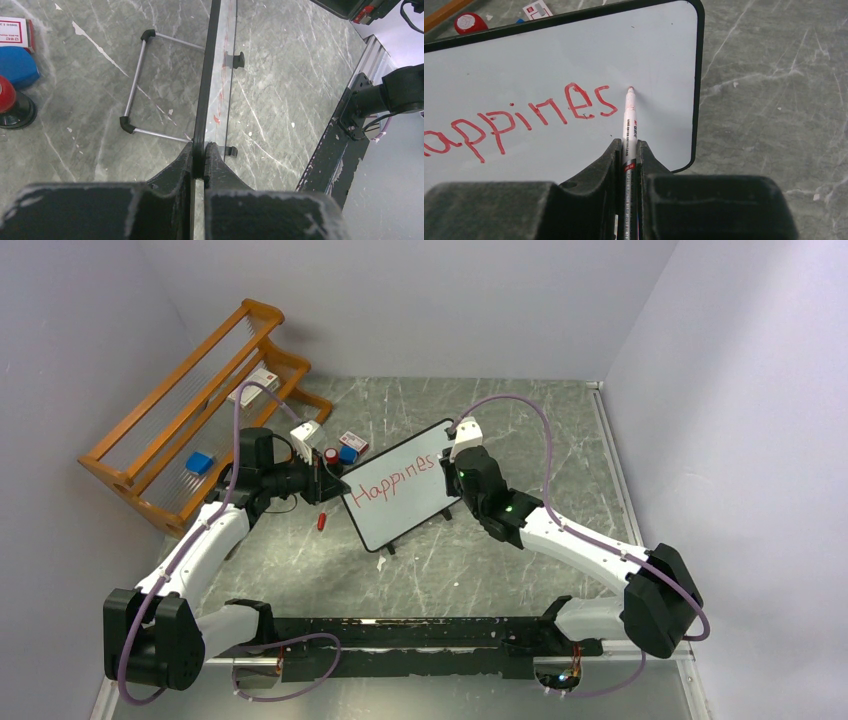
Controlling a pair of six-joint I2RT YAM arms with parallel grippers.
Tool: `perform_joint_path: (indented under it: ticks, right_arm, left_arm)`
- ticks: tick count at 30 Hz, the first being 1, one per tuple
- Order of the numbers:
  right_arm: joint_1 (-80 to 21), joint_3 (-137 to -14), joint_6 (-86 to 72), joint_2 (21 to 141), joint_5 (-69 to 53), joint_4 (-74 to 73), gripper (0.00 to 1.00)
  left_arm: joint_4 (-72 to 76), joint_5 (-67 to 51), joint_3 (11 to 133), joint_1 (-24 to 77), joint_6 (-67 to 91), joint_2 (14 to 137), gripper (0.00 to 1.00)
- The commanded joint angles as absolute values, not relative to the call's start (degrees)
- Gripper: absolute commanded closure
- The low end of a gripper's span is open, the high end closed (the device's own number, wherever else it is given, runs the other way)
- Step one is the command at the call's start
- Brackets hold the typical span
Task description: Write a sentence on the whiteboard
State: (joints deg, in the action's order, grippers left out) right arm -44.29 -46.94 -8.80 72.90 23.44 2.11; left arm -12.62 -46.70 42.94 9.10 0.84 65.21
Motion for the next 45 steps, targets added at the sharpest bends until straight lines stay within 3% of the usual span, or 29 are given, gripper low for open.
perform_joint_path:
  ticks: [1,45]
  right_arm:
    - [-43.85,-49.15,-8.66,73.28,22.23,4.94,1.00]
    - [-43.82,-46.06,-9.76,72.86,21.09,0.18,1.00]
  left_arm:
    - [-17.67,-42.27,42.25,9.14,-5.19,66.35,0.95]
    - [-17.59,-42.26,42.32,9.14,-5.05,66.53,0.95]
